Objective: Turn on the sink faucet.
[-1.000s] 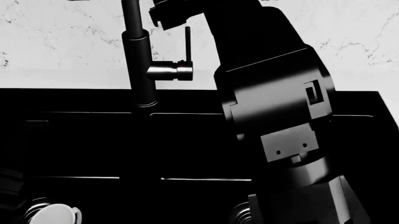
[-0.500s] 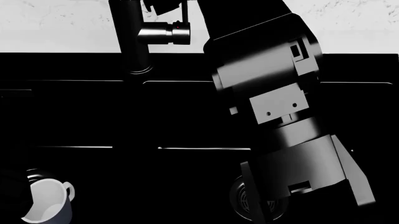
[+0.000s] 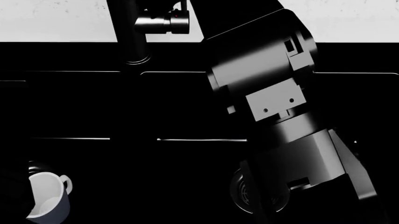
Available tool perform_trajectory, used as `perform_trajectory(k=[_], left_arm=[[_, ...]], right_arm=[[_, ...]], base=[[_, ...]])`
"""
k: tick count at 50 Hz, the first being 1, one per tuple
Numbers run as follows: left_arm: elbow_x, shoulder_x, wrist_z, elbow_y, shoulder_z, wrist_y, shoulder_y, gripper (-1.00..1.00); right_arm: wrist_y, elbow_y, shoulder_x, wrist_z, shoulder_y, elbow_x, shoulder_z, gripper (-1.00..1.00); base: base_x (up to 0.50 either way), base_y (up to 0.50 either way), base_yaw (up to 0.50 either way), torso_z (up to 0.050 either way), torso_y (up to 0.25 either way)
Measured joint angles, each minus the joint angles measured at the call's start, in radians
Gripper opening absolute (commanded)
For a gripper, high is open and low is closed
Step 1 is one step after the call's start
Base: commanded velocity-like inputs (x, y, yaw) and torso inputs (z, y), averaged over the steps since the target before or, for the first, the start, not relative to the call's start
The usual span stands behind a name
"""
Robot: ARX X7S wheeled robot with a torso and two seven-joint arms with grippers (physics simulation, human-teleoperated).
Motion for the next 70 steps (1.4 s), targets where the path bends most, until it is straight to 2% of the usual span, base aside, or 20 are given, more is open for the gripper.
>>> perform_trajectory(k=[18, 32, 51, 58, 70], left_arm=[[0.015, -0.012, 0.013, 0.002, 0.017, 0.012, -0.003, 1.00], [0.040, -0.015, 0.044, 0.001, 0.023, 0.051, 0.010, 1.00], [0.060, -0.019, 0.067, -0.001, 0.029, 0.087, 0.022, 1.00], [0.063, -0.020, 0.069, -0.002, 0.030, 0.095, 0.024, 1.00], [0.059, -0.023, 0.075, -0.005, 0.033, 0.104, 0.026, 1.00]], right_arm=[[-0.034, 0.054, 0.000, 0.004, 0.019, 0.030, -0.034, 1.00], [-0.096, 0.170, -0.013, 0.003, 0.047, 0.058, -0.080, 1.00], [-0.292, 0.439, -0.021, 0.055, 0.137, 0.437, -0.453, 1.00], [-0.311, 0.413, 0.023, 0.094, 0.124, 0.547, -0.503, 1.00], [-0.300, 0.256, 0.120, 0.155, 0.095, 0.682, -0.508, 1.00]], base=[[0.00, 0.00, 0.00, 0.030, -0.101], [0.00, 0.00, 0.00, 0.000, 0.000], [0.00, 0.00, 0.00, 0.000, 0.000], [0.00, 0.00, 0.00, 0.000, 0.000], [0.00, 0.00, 0.00, 0.000, 0.000]])
